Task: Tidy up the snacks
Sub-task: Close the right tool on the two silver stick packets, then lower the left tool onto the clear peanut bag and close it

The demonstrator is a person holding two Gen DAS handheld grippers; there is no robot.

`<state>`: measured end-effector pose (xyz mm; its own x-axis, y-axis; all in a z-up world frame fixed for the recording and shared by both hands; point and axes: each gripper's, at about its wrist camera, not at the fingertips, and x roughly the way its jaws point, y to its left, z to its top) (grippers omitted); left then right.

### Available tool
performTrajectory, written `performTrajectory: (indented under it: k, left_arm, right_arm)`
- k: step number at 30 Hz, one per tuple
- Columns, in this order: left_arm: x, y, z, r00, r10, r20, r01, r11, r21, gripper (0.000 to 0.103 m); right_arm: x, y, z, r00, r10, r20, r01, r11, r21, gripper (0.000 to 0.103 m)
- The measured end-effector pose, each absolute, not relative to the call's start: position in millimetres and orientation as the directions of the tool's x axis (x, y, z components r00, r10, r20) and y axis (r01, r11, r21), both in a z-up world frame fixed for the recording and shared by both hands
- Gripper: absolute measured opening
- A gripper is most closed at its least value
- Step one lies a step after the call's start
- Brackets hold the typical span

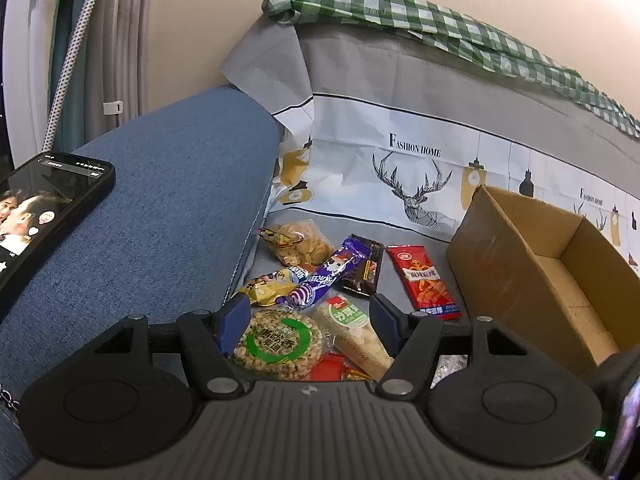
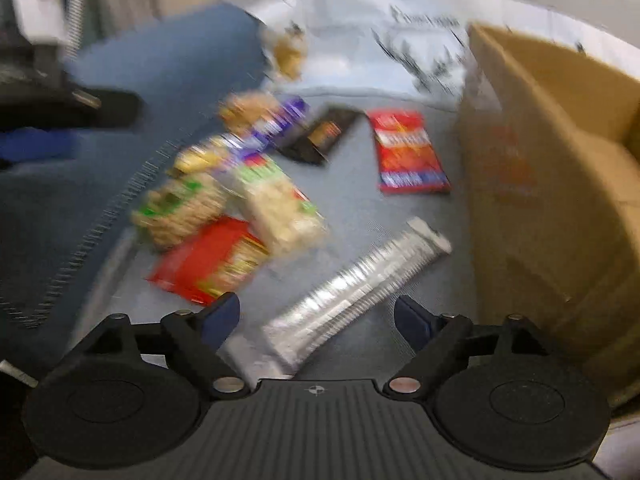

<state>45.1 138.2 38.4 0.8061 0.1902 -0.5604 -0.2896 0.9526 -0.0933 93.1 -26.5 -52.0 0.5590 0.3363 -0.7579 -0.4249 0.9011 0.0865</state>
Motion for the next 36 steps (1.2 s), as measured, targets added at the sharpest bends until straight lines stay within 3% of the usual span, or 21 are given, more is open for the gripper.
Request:
performTrajectory:
  k: [3, 4, 5, 8, 11, 21, 26, 31, 34, 36]
  left_arm:
    - [46.7, 139.5, 37.1, 0.800, 0.192, -0.568, -0.292, 0.952, -0.089, 0.071]
    - [46.7, 140.0, 36.6, 0.799, 0.192, -0.569, -0.293, 0.952, -0.091, 0.071]
    - [46.8, 141.1, 36.4, 0.799, 0.191, -0.570, -0.295, 0.951, -0.094, 0.071]
    - [46.7, 142.3, 36.1, 0.799, 0.189, -0.571, -0.297, 0.950, -0.100, 0.071]
    - [46.7, 139.8, 36.6, 0.799, 0.188, -0.571, -0.289, 0.953, -0.091, 0.071]
    - [44.1, 140.7, 37.7, 0.803, 0.196, -0.562, -0.296, 0.951, -0.092, 0.071]
    - [50.1, 137.5, 34.5, 0.780, 0.205, -0.592, -0.296, 0.953, -0.059, 0.053]
    - [76.9, 136.0, 18.7, 0.688, 0.243, -0.684, -0.317, 0.948, 0.019, 0.058]
    - [92.6, 138.3, 6.1, 0.640, 0.277, -0.717, -0.334, 0.940, 0.065, 0.063]
    - [105.9, 135.9, -3.5, 0.603, 0.304, -0.738, -0.327, 0.938, 0.119, 0.065]
  right_arm:
    - [95.7, -22.4, -63.0, 0.568, 0.293, -0.769, -0.411, 0.911, 0.043, 0.084]
    - [94.1, -19.8, -63.7, 0.573, 0.283, -0.769, -0.424, 0.905, 0.017, 0.078]
    - [91.3, -22.0, -61.5, 0.580, 0.303, -0.757, -0.447, 0.895, 0.016, 0.062]
    - [89.9, -23.4, -58.0, 0.586, 0.300, -0.753, -0.459, 0.889, -0.003, 0.032]
    - [88.5, -26.0, -54.5, 0.574, 0.304, -0.760, -0.478, 0.878, -0.009, 0.024]
    - [66.2, -39.3, -27.8, 0.533, 0.324, -0.782, -0.526, 0.851, -0.006, 0.020]
    - [39.7, -54.5, -13.7, 0.513, 0.371, -0.774, -0.608, 0.793, -0.023, 0.020]
    - [44.5, -55.3, -33.9, 0.510, 0.359, -0.782, -0.599, 0.801, -0.023, 0.021]
    - [54.2, -56.1, -47.4, 0.468, 0.364, -0.805, -0.587, 0.809, 0.025, 0.027]
    - [57.5, -54.2, -48.2, 0.477, 0.374, -0.796, -0.592, 0.806, 0.024, 0.037]
